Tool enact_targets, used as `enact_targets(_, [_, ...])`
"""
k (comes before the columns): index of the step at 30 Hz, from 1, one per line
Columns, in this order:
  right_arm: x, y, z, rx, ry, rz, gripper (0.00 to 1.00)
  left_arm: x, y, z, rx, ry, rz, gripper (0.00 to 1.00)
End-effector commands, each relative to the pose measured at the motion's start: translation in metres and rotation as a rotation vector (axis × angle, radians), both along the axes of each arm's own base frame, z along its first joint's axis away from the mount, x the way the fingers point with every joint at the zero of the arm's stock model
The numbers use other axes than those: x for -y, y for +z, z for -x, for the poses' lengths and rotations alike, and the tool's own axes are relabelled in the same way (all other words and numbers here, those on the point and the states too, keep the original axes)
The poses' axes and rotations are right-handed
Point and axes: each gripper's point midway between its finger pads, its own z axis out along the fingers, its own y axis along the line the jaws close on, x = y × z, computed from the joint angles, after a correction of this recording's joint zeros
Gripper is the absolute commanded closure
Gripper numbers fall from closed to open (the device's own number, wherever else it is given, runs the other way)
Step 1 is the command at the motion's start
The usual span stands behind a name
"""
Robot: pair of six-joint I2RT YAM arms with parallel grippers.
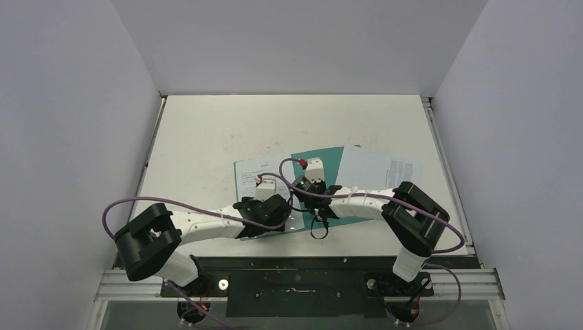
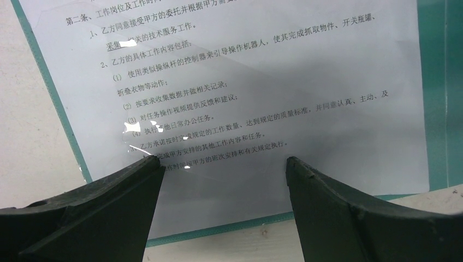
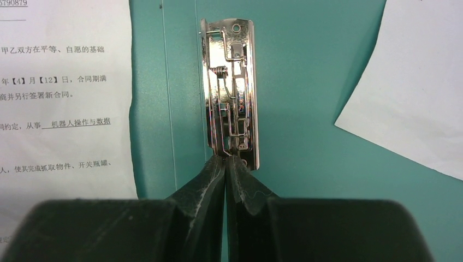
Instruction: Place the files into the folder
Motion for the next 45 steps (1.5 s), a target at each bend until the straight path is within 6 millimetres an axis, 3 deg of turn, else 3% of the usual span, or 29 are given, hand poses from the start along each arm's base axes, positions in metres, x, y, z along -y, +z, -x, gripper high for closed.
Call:
enact_targets(1, [0.066, -0.037, 0.03, -0.106, -0.076, 0.254, 0.95, -0.014, -0.036, 0.039, -0.187, -0.032, -0.058, 0.18])
enact_targets(12, [0.066, -0.022, 0.023, -0.065, -0.116, 0.204, 0.95, -0.011, -0.041, 0.041, -0.209, -0.033, -0.044, 0.18])
enact_targets(23, [0.038, 0.008, 0.004, -0.029, -0.102, 0.039, 0.95, -0.011, -0.042, 0.042, -0.214, -0.032, -0.037, 0.18])
enact_targets(34, [0.012, 0.063, -0.02, 0.058, -0.093, -0.121, 0.95, -0.009, -0.04, 0.041, -0.206, -0.042, -0.03, 0.18])
enact_targets(45, [0.015, 0.103, -0.032, 0.075, -0.078, -0.372, 0.95, -0.006, -0.035, 0.041, -0.195, -0.066, -0.015, 0.18])
